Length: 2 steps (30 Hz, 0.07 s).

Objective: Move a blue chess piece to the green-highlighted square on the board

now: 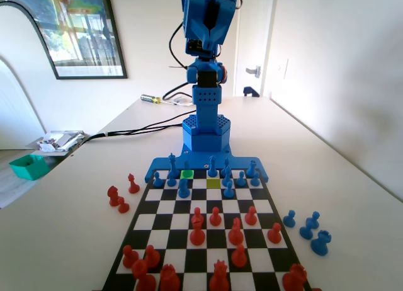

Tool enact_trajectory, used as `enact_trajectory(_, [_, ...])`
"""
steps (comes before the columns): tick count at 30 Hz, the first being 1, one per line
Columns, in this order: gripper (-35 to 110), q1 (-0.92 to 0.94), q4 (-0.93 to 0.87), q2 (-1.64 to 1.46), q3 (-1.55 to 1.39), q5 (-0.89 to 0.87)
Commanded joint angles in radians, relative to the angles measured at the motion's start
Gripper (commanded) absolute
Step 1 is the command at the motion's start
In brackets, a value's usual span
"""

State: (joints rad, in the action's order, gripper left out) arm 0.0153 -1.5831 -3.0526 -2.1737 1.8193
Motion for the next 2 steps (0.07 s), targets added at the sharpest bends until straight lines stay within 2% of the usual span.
enact_trajectory(1, [3,0.006,0.012,-0.003,-0.002,-0.003])
enact_trajectory(2, [3,0.006,0.012,-0.003,-0.002,-0.003])
